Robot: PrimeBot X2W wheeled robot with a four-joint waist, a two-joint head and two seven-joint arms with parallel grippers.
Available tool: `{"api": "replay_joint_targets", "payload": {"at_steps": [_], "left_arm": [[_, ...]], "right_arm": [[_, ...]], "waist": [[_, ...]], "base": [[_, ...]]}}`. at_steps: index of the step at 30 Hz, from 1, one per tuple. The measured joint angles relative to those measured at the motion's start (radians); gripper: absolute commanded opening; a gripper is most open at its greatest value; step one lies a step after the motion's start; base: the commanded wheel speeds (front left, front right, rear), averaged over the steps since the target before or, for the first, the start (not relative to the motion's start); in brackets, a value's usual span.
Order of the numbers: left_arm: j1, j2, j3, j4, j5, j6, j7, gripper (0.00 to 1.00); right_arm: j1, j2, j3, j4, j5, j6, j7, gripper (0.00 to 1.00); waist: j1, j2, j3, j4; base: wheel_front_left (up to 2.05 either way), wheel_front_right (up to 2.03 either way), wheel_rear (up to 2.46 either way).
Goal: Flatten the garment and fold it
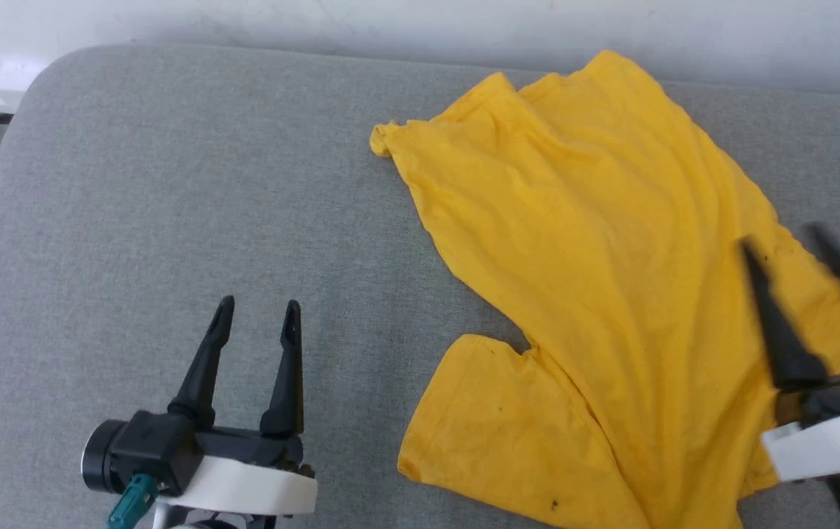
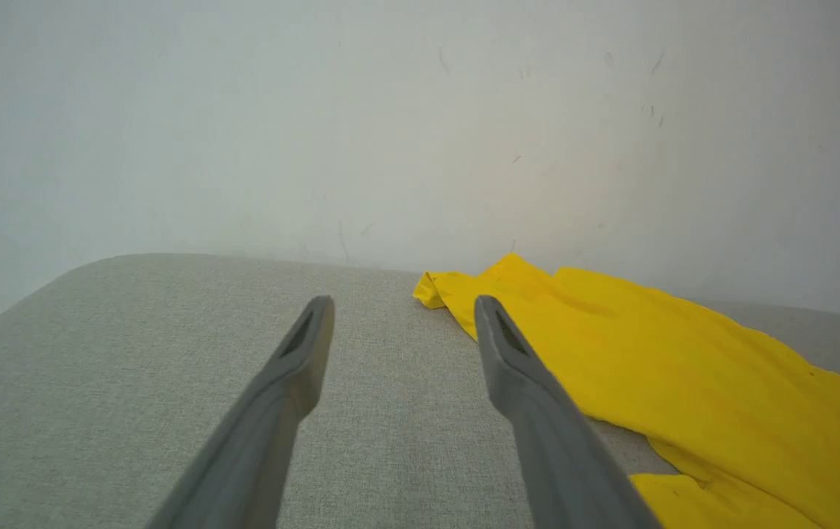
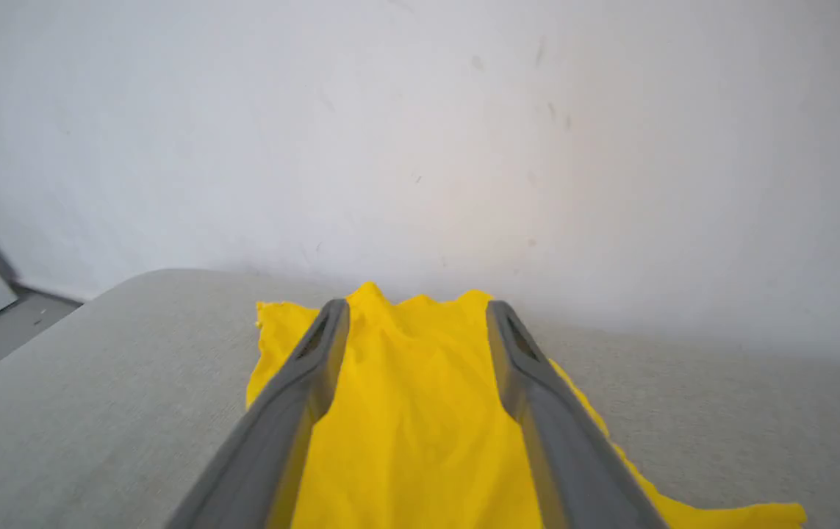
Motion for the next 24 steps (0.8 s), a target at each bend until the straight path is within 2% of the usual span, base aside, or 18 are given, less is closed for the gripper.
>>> {"api": "replay_joint_targets", "payload": {"at_steps": [2,5,10,13,18,24], "left_arm": [[0.006,0.007,-0.003,-0.011,0.004,0.000,0.000,1.00],[0.028,0.017,-0.024,-0.020,0.012,-0.001,0.019,1.00],[0.055,0.040,-0.066,-0.040,0.046,-0.001,0.099,1.00],[0.060,0.062,-0.110,-0.051,0.077,-0.003,0.193,1.00],[0.061,0.094,-0.192,-0.072,0.095,-0.050,0.392,1.00],[0.050,0.112,-0.247,-0.068,0.086,-0.090,0.550,1.00]], "right_arm": [[0.023,0.064,-0.066,0.024,-0.069,0.000,-0.142,1.00],[0.088,0.082,-0.133,0.084,-0.141,0.000,-0.294,1.00],[0.135,0.082,-0.220,0.212,-0.072,0.000,-0.445,1.00],[0.136,0.082,-0.233,0.240,-0.067,0.000,-0.475,1.00],[0.130,0.082,-0.241,0.257,-0.066,0.000,-0.479,1.00],[0.115,0.082,-0.230,0.268,-0.063,0.000,-0.484,1.00]], "waist": [[-0.0001,0.0000,-0.004,-0.005],[-0.0001,0.0000,-0.013,-0.012],[-0.0001,0.0000,-0.027,-0.029],[-0.0001,0.0000,-0.035,-0.037],[-0.0001,0.0000,-0.038,-0.041],[-0.0001,0.0000,-0.016,-0.038]], "base": [[0.00,0.00,0.00],[0.00,0.00,0.00],[0.00,0.00,0.00],[0.00,0.00,0.00],[0.00,0.00,0.00],[0.00,0.00,0.00]]}}
